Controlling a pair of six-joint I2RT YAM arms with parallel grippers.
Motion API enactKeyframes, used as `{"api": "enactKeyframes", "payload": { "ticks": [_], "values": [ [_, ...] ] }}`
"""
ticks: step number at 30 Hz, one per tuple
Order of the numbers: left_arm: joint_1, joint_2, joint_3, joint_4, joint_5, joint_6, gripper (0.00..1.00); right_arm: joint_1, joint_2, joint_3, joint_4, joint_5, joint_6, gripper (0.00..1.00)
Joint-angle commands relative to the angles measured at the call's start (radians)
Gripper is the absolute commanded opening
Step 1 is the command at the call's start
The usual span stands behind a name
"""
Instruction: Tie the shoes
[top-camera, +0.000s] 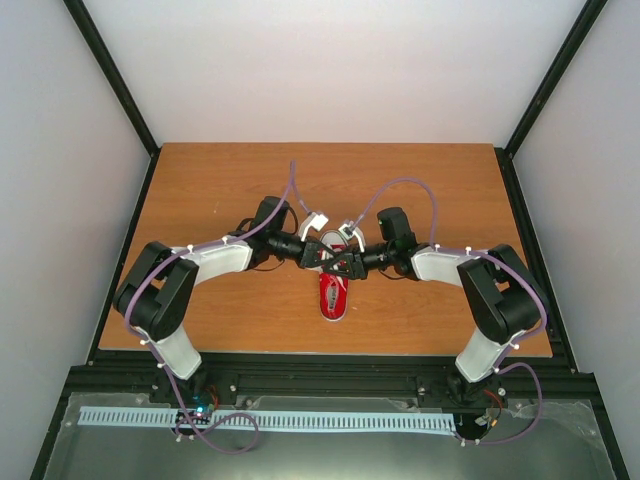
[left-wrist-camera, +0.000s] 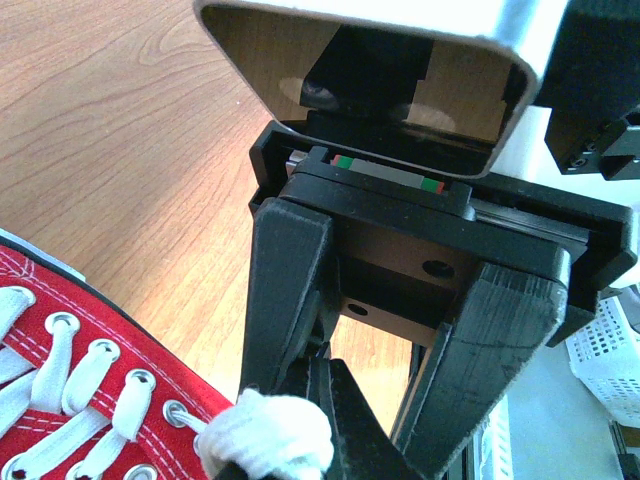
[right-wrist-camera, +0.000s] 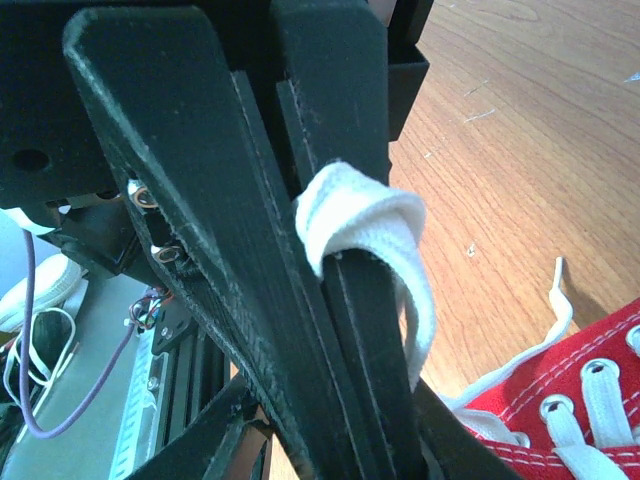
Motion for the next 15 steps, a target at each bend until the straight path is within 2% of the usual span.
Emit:
{"api": "enactKeyframes", "payload": {
  "ticks": [1, 4, 6, 11, 15],
  "values": [
    [-0.005, 0.006, 0.05, 0.023, -0.017, -0.027, 0.01, 0.009, 0.02, -0.007, 0.035, 0.097, 0.026, 0.08],
    [-0.005, 0.012, 0.053, 0.028, -0.031, -0.037, 0.02, 0.008, 0.022, -0.01, 0.035, 0.111, 0.027, 0.05],
    [-0.005, 0.015, 0.053, 0.043, -0.031, -0.051, 0.02, 0.008, 0.022, -0.014, 0.034, 0.118, 0.025, 0.07],
    [-0.005, 0.014, 0.059, 0.048, -0.013, -0.061, 0.01, 0.009, 0.016, -0.026, 0.039, 0.128, 0.026, 0.29],
    [-0.005, 0.013, 0.057, 0.038, -0.012, -0.058, 0.01, 0.008, 0.009, -0.028, 0.05, 0.127, 0.03, 0.4]
  ]
}}
